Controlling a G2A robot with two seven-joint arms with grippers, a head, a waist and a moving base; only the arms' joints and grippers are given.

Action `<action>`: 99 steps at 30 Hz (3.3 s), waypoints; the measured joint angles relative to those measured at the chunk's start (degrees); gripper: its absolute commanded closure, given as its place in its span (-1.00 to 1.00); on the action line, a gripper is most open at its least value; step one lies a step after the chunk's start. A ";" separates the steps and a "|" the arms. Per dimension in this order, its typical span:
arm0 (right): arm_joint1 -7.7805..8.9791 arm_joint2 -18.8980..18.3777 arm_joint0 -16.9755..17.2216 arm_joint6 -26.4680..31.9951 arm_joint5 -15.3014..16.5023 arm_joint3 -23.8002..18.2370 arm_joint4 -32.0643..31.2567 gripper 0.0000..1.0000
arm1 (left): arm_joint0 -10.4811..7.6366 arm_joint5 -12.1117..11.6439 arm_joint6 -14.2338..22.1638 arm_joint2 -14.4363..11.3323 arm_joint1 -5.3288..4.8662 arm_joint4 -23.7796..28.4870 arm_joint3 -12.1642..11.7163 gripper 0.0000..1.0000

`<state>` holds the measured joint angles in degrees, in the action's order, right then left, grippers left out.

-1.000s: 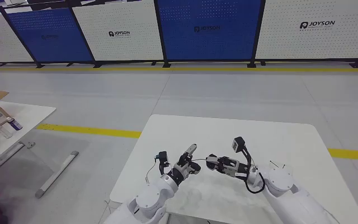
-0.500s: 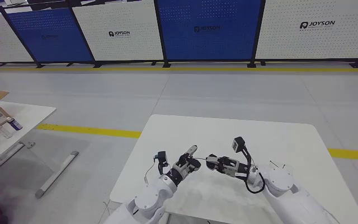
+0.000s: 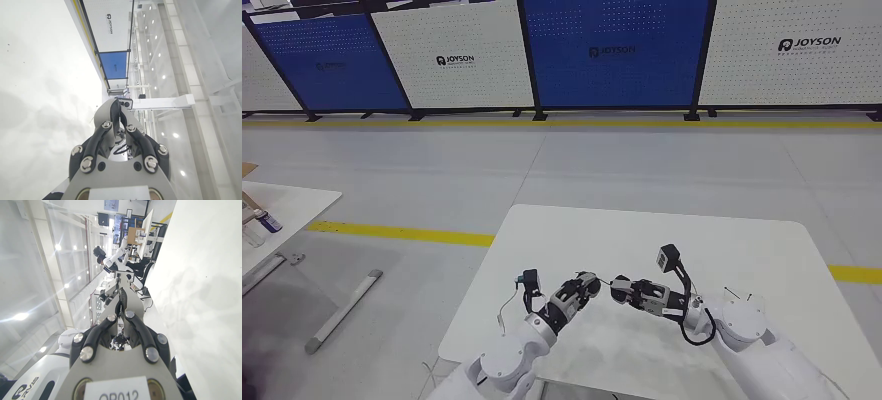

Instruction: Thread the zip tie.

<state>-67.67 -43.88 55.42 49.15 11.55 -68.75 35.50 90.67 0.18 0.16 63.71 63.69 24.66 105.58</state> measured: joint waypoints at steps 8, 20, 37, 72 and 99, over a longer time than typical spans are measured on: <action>0.00 0.00 0.00 0.00 0.00 0.00 0.00 1.00 | -0.26 0.59 -0.64 -0.32 0.33 -1.48 -0.42 1.00; 0.00 0.00 0.00 0.00 0.00 0.00 0.00 1.00 | 0.03 0.94 -0.16 -0.44 0.63 -3.65 -0.29 0.12; 0.00 0.00 0.00 0.00 0.00 0.00 0.00 1.00 | 0.06 0.94 -0.09 -0.02 1.18 -3.47 -0.39 1.00; 0.00 0.00 0.00 0.00 0.00 0.00 0.00 1.00 | 1.74 0.57 2.23 1.54 1.68 -4.63 0.67 1.00; 0.88 -4.68 3.98 -2.28 -0.18 -3.90 -1.92 -1.00 | 1.37 2.64 1.90 1.67 2.20 -6.09 -0.07 1.00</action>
<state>-66.79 -48.57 59.40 46.88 11.38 -72.65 33.58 92.04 2.82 2.06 65.38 65.90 18.57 105.51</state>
